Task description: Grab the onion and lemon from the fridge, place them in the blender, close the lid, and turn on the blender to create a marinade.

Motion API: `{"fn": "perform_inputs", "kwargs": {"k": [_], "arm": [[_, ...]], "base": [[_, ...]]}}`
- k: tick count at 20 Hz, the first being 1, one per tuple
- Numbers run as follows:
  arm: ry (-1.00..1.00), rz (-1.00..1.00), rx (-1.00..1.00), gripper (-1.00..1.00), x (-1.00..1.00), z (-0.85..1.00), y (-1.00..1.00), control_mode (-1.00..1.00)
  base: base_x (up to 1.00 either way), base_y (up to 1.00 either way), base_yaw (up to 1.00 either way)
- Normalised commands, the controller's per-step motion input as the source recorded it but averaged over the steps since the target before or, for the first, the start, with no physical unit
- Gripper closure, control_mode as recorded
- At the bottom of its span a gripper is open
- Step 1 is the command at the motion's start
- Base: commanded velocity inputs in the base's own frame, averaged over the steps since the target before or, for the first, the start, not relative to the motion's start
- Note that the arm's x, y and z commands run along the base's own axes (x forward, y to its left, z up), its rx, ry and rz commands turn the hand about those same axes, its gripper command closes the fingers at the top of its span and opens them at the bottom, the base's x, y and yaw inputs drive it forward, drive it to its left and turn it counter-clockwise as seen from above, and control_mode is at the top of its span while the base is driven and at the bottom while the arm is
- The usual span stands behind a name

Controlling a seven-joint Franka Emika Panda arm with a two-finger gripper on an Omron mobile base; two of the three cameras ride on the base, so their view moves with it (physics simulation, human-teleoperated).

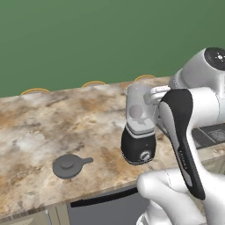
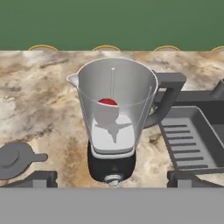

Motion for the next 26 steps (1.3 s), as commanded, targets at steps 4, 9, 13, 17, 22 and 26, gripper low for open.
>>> {"fn": "perform_inputs", "kwargs": {"k": [4,9,13,17,22,26], "arm": [[0.0,0.0,0.0,-1.0,-0.09,0.0,0.0,1.0],[0.0,0.0,0.0,-1.0,0.0,0.0,0.0,1.0],[0.0,0.0,0.0,-1.0,0.0,0.0,0.0,1.0],[0.0,0.0,0.0,-1.0,0.0,0.0,0.0,1.0],[0.0,0.0,0.0,-1.0,0.0,0.0,0.0,1.0],[0.0,0.0,0.0,-1.0,0.0,0.0,0.0,1.0]], "base": [[-0.19,0.0,-0.02],[-0.59,-0.01,-0.39],[-0.42,-0.2,-0.62],[-0.15,-0.41,-0.7],[0.0,-0.67,-0.74],[0.0,-0.75,-0.74]]}}
